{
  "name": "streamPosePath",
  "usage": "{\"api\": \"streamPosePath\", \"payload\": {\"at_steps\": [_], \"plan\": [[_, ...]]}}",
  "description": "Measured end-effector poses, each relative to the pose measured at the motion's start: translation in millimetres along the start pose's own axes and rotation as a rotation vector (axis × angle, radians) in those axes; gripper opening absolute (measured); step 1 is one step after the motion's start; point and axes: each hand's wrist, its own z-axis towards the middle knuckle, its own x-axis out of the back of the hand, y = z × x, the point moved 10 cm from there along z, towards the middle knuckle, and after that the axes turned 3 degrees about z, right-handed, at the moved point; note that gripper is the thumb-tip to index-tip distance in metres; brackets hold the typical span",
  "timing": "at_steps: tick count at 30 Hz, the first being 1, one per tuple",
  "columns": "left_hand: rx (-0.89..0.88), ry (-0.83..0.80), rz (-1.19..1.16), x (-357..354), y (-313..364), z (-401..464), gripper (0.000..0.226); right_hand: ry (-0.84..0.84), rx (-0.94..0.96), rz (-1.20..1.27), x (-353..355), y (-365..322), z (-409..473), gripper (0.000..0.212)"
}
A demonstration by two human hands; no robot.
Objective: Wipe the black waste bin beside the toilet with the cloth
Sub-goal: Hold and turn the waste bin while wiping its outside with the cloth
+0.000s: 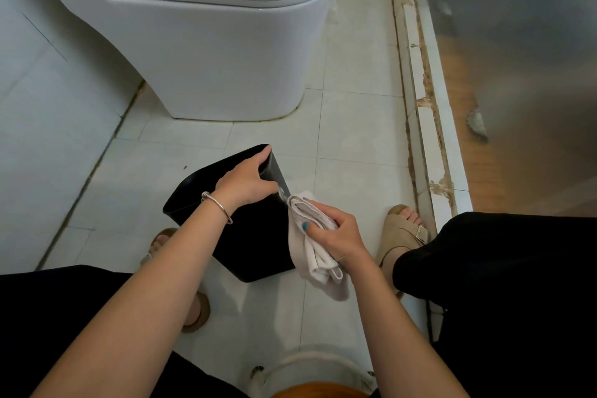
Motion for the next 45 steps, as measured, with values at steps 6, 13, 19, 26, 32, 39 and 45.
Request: {"api": "streamPosePath", "payload": {"at_steps": [6,13,19,26,32,39,45], "plan": [[-0.007,-0.172,-0.093,-10,7,3,0.036,0.052,0.012,0.003,11,-4,3,0.040],[-0.059,-0.170,0.069,-12,13,6,0.058,0.075,0.011,0.000,19,-3,4,0.040],[0.016,-0.195,-0.029,-8,8,2,0.043,0.062,0.004,-0.002,16,1,4,0.041],[0.004,0.042,0.059,17,-1,1,0.019,0.104,0.008,0.029,23,4,5,0.039],[-0.002,0.201,-0.118,31,0,-7,0.045,0.234,0.025,0.064,39,4,8,0.040],[-0.025,0.306,-0.328,17,2,-22,0.054,0.472,0.022,0.158,70,13,5,0.040],[0.051,0.322,-0.468,19,-10,-16,0.053,0.538,-0.011,0.204,81,22,6,0.042]]}}
